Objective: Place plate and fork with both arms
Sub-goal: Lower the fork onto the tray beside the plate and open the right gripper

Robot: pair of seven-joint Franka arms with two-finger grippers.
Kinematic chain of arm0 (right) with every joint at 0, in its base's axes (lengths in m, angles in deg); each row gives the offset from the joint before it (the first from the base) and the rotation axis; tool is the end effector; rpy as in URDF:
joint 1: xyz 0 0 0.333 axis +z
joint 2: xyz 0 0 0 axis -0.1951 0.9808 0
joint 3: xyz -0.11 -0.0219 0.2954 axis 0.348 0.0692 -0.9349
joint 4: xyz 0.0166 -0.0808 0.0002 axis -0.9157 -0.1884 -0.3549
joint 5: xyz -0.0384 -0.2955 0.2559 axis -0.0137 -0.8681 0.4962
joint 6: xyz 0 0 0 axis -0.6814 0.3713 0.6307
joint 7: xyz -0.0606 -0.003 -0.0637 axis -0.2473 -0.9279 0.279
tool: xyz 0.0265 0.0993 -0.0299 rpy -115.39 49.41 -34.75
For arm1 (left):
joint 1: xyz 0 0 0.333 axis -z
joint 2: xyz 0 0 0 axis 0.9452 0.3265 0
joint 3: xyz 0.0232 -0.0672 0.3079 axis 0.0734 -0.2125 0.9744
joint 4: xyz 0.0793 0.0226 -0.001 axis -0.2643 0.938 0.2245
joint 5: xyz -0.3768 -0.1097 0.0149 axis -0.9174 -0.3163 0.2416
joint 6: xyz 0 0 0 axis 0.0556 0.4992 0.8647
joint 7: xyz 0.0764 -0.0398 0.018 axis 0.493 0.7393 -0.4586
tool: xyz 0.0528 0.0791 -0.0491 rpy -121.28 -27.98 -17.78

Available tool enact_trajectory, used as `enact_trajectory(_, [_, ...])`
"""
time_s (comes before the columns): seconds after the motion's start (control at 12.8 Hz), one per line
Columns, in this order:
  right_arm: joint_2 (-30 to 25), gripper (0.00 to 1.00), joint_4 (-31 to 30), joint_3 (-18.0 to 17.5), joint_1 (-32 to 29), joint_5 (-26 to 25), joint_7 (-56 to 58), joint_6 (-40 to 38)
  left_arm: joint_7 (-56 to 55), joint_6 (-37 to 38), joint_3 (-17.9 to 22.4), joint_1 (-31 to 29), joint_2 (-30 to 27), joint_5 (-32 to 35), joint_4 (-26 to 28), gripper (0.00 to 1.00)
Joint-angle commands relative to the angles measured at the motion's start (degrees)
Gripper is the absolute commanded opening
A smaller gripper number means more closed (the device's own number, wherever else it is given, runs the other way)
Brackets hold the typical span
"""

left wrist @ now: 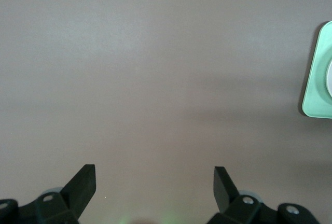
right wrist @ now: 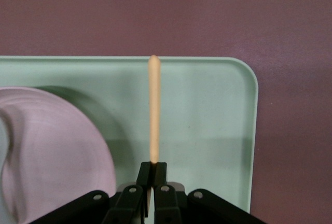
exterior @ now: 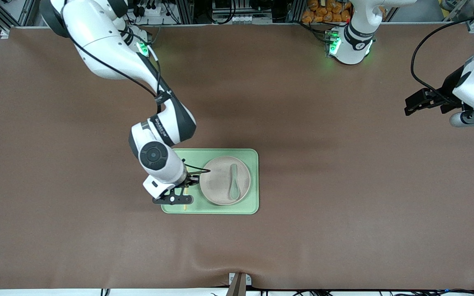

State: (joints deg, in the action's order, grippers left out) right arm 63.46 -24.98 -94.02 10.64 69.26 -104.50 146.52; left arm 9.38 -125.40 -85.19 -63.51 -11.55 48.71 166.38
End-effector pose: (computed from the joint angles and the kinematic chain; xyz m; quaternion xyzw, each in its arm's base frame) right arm 0.6566 0.3115 0.2495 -0.9997 -0.0019 -0.0108 0.0224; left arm 0.5552 -0.0590 0.6080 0.9992 0.0287 -0.0287 0.0040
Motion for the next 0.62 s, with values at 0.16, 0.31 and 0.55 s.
enact_trajectory(0.16, [-7.34,0.0,-16.68,-10.9,-12.37,0.67,2.14,10.56,0.71,-0.8,-1.04,0.13,-1.62,1.28,1.5,1.0])
enact_trajectory(0.31, [-7.34,0.0,-19.68,-16.35,-18.35,0.67,2.76,14.79,0.79,-0.8,-1.04,0.04,-1.62,1.28,1.5,1.0])
enact_trajectory(0.55, [-6.73,0.0,-21.61,-18.75,-20.57,0.67,2.76,18.73,1.06,-0.62,-1.04,-0.14,-1.79,1.54,1.59,1.0])
